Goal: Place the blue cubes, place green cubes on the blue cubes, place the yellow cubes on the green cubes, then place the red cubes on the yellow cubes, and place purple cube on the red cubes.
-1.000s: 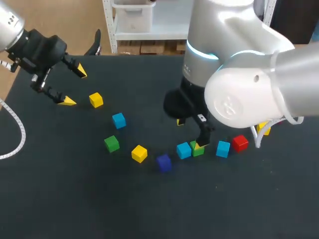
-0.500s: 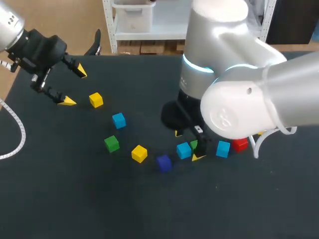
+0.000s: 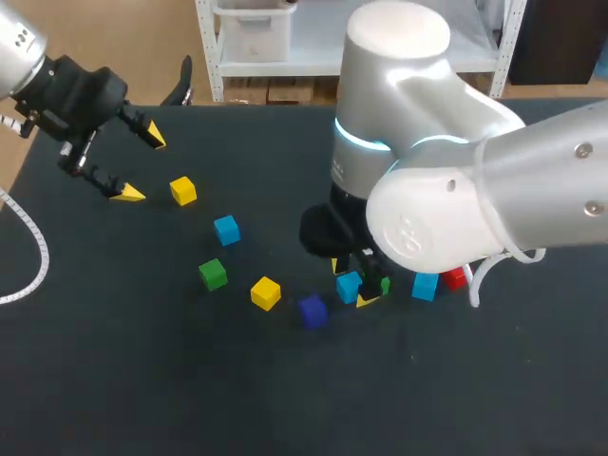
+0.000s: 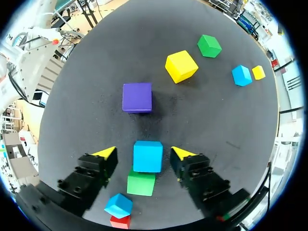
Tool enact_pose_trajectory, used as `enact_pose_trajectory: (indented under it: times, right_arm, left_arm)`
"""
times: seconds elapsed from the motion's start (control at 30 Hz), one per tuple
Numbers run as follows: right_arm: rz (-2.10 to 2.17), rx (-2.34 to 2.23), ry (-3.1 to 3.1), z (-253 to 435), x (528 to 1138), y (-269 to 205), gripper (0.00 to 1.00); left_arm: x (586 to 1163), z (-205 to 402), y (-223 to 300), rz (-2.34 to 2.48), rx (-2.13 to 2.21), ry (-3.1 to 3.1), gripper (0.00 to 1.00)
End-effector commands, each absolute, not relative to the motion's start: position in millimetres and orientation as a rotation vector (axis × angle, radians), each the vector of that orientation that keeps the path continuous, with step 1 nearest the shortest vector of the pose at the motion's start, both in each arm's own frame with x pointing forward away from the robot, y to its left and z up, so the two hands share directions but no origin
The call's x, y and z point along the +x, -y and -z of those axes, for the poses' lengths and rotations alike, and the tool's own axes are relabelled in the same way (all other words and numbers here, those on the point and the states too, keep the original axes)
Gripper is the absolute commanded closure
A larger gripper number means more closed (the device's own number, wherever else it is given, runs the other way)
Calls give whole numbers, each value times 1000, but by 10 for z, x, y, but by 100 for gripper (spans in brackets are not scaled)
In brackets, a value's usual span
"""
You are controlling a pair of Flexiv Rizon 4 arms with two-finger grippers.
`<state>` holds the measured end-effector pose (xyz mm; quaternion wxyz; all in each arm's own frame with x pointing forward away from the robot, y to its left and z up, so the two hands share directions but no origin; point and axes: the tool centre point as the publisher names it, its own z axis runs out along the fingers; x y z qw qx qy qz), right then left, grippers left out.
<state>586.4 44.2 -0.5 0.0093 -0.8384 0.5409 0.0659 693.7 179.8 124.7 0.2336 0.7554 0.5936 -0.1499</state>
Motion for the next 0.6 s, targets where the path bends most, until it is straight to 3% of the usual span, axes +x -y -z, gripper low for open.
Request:
enact_pose_trajectory:
  times: [0.03,0.1,0.6]
  right_arm:
    - [-206,-2621,-1696,30,5892,-449,80]
    - [-203,-2623,-1698,42,5891,-447,100]
    - [-127,-2485,-1936,-230,6107,-443,100]
  left_arm:
    - [6935,-1245,-1800,410,2074,-1629,0]
    - [6935,-1245,-1800,410,2074,-1629,0]
    - [6935,-1245,-1800,410,2074,-1629,0]
